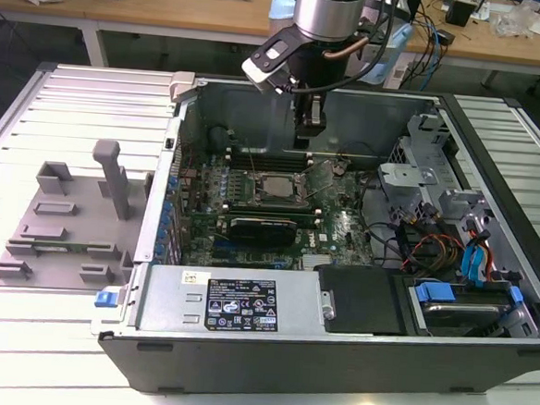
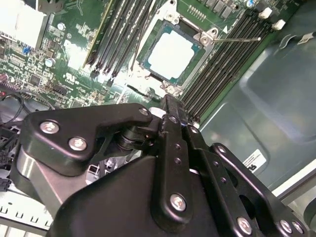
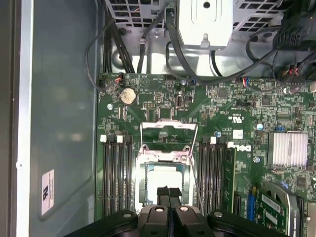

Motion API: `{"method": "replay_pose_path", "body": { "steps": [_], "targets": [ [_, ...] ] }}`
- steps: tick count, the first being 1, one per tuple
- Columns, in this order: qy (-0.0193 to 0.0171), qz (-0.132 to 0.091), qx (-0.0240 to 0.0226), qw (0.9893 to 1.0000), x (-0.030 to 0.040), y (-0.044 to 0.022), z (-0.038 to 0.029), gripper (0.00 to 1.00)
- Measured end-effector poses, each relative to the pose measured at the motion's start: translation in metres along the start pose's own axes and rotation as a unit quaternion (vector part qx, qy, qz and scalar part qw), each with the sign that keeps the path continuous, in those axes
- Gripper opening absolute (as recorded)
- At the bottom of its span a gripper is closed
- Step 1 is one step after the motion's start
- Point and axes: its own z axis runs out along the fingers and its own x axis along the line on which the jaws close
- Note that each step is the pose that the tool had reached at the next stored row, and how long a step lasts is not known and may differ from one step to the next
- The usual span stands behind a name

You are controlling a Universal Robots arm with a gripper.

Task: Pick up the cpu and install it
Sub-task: 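Close the cpu cover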

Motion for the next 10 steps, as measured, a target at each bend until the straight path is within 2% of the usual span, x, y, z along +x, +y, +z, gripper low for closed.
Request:
{"method": "replay_pose_path", "body": {
  "steps": [6, 10],
  "targets": [
    [0.0000, 0.000, 0.0000, 1.0000, -0.0003, 0.0129, 0.0000, 0.11],
    [0.0000, 0.000, 0.0000, 1.0000, -0.0004, 0.0178, 0.0000, 0.11]
  ]
}}
